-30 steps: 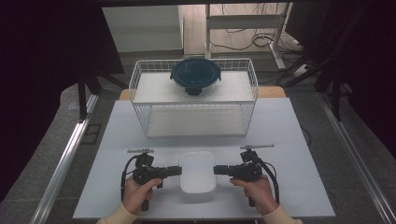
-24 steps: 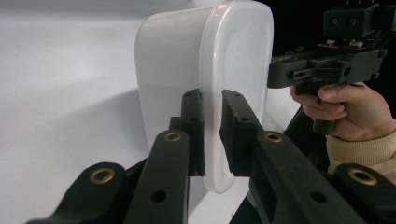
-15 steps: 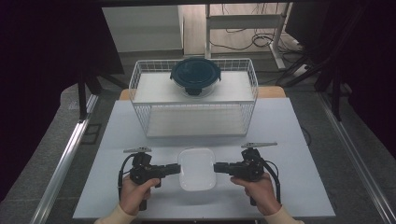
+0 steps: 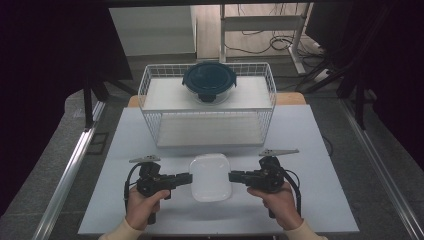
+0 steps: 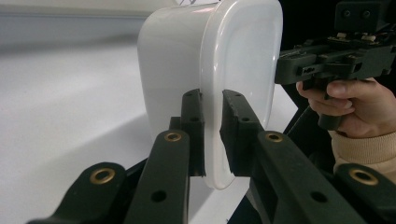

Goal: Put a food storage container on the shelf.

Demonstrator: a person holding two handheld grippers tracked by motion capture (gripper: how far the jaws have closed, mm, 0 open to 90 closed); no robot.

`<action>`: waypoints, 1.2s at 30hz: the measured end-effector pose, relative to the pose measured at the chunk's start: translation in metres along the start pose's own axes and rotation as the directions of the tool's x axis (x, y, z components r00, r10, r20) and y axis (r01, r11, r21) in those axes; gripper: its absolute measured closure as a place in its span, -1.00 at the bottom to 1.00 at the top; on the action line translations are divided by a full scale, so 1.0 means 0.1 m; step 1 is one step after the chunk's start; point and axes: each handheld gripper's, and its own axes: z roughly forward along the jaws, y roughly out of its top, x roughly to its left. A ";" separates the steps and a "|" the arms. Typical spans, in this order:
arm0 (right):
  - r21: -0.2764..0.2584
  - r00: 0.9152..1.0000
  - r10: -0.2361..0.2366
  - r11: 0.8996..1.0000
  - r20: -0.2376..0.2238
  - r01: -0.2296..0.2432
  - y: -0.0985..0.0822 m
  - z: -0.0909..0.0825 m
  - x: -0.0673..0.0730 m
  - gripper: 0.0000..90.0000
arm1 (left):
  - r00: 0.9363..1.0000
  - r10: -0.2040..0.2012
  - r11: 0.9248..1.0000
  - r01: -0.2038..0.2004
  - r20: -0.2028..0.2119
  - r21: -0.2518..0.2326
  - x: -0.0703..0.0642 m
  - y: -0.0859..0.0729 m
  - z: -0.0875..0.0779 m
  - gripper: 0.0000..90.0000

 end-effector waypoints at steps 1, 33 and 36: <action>0.000 1.000 -0.001 1.000 0.000 0.001 0.01 0.00 0.01 0.77 | 1.000 0.003 1.000 -0.003 -0.001 -0.002 0.00 0.01 -0.01 0.77; -0.050 0.996 -0.092 0.994 0.013 0.093 0.56 -0.12 0.17 0.77 | 0.998 0.067 0.996 -0.067 -0.006 -0.052 -0.14 0.55 -0.20 0.78; -0.059 0.994 -0.108 0.992 0.019 0.109 0.68 -0.15 0.22 0.77 | 0.996 0.089 0.994 -0.090 -0.014 -0.060 -0.20 0.68 -0.26 0.77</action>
